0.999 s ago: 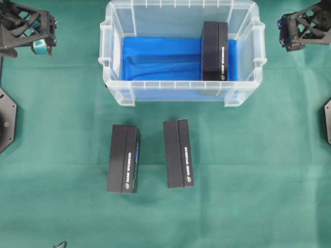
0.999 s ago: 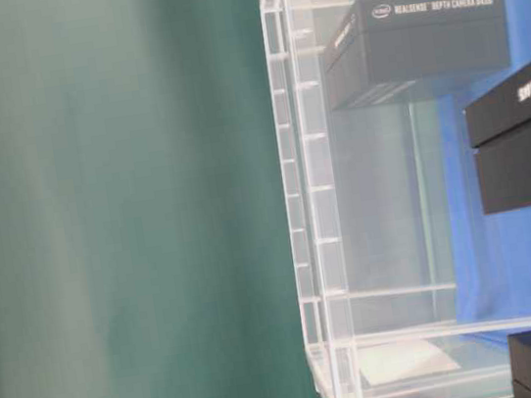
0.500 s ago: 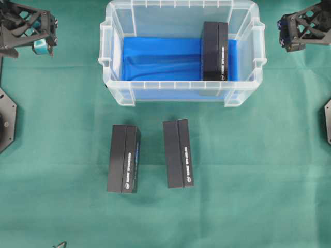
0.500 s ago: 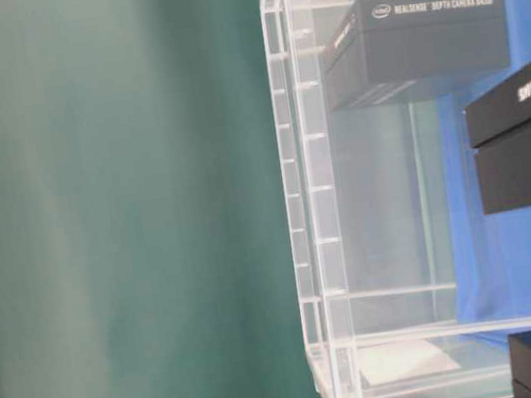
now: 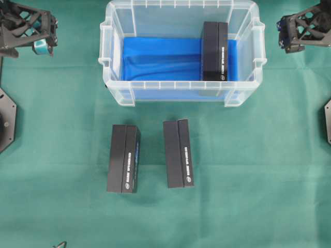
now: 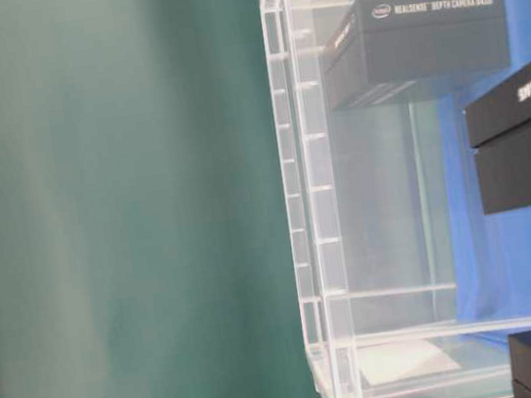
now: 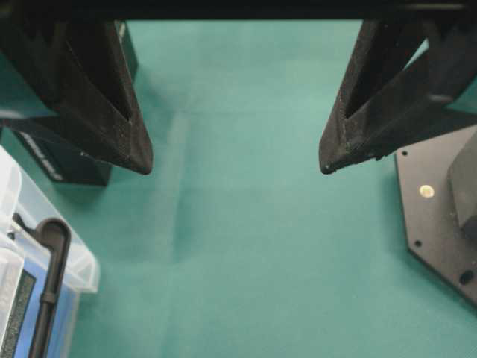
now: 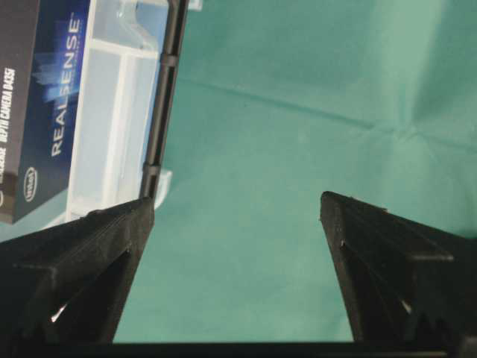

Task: Take out the box from the case.
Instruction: 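Move the open right gripper over the right black box in the case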

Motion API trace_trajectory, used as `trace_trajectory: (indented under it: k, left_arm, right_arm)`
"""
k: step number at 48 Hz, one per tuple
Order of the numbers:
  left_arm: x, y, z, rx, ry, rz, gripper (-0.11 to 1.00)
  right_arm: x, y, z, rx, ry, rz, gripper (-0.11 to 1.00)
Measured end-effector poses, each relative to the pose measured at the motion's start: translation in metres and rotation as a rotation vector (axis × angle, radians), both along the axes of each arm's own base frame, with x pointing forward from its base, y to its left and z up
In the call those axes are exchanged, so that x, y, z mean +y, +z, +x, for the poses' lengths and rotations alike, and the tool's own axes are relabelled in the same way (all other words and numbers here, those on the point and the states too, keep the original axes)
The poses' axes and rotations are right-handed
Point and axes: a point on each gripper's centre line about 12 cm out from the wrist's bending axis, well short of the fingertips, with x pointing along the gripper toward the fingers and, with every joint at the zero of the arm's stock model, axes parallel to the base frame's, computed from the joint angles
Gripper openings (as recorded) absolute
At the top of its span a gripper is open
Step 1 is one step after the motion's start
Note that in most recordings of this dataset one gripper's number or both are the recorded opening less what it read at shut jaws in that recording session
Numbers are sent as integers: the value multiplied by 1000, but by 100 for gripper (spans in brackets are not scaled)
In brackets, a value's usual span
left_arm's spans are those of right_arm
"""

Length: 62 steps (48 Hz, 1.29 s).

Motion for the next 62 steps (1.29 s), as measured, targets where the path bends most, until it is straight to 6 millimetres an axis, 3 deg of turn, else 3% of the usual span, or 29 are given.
trace_trajectory:
  k: [21, 47, 62]
  left_arm:
    - [1, 0, 1, -11, -2, 5, 96]
    - [2, 2, 6, -45, -31, 23, 96]
    - [2, 2, 5, -46, -43, 25, 96]
  right_arm:
    - [1, -2, 40, 3, 6, 23, 92]
    - [-1, -5, 120, -4, 36, 39, 92]
    - [0, -7, 136, -19, 14, 47, 92]
